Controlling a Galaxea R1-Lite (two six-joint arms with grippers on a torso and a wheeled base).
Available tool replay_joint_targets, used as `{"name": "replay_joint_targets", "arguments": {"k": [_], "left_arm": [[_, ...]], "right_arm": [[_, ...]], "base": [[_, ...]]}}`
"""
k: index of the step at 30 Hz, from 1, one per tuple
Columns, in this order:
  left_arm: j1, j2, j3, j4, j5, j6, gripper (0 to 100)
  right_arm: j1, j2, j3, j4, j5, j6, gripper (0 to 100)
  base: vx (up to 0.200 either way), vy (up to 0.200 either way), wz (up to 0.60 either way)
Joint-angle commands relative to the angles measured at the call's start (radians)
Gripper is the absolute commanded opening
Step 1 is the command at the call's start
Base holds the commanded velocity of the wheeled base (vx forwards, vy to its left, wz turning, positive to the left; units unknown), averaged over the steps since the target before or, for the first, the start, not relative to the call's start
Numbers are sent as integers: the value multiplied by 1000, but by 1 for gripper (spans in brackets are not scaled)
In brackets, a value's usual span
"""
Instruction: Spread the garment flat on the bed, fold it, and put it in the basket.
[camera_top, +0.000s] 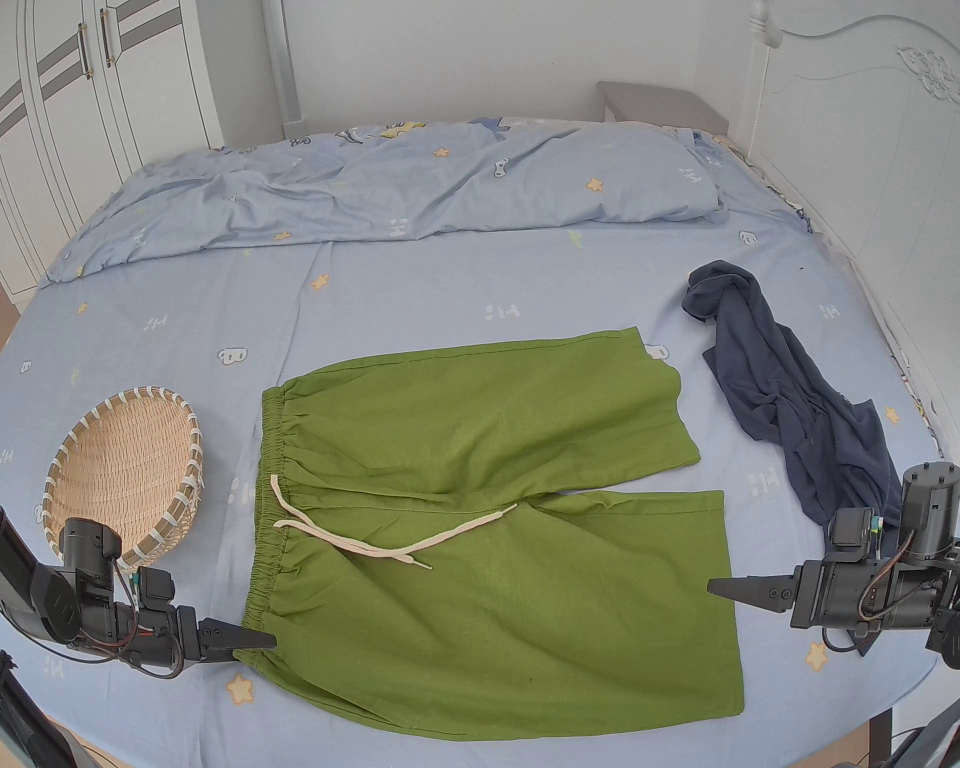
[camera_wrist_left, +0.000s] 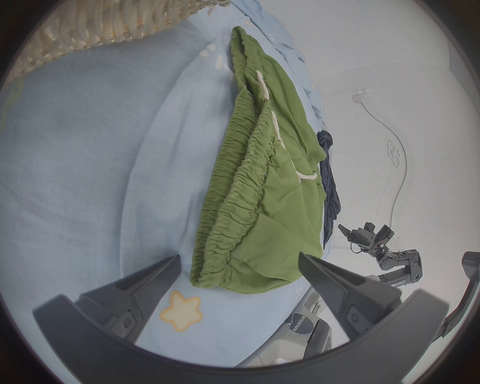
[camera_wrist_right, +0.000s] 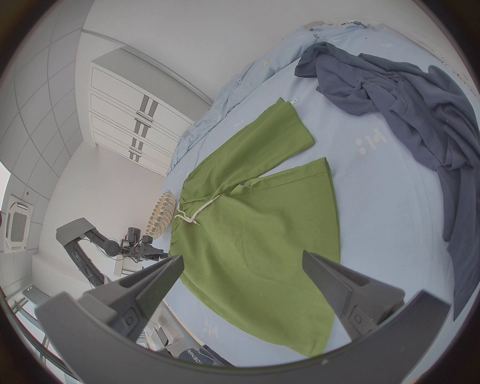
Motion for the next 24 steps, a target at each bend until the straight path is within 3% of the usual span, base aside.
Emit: {"name": "replay_joint_targets", "arguments": {"k": [1,9,17,24], "left_arm": [[-5,39,-16,-1,0,-2,0],[-10,52,-22,-8,0,-2,0],[68,29,43,-8,0,15,0],[119,25,86,-4,0,85,0]], "right_arm": [[-1,3,2,-1,1,0,100],[-6,11,5,1,2,0,100],[-47,15,117,8,11,0,100],[-58,96,223,4,39,-27,100]], "base": [[0,0,0],[0,0,0],[0,0,0],[0,0,0]]}}
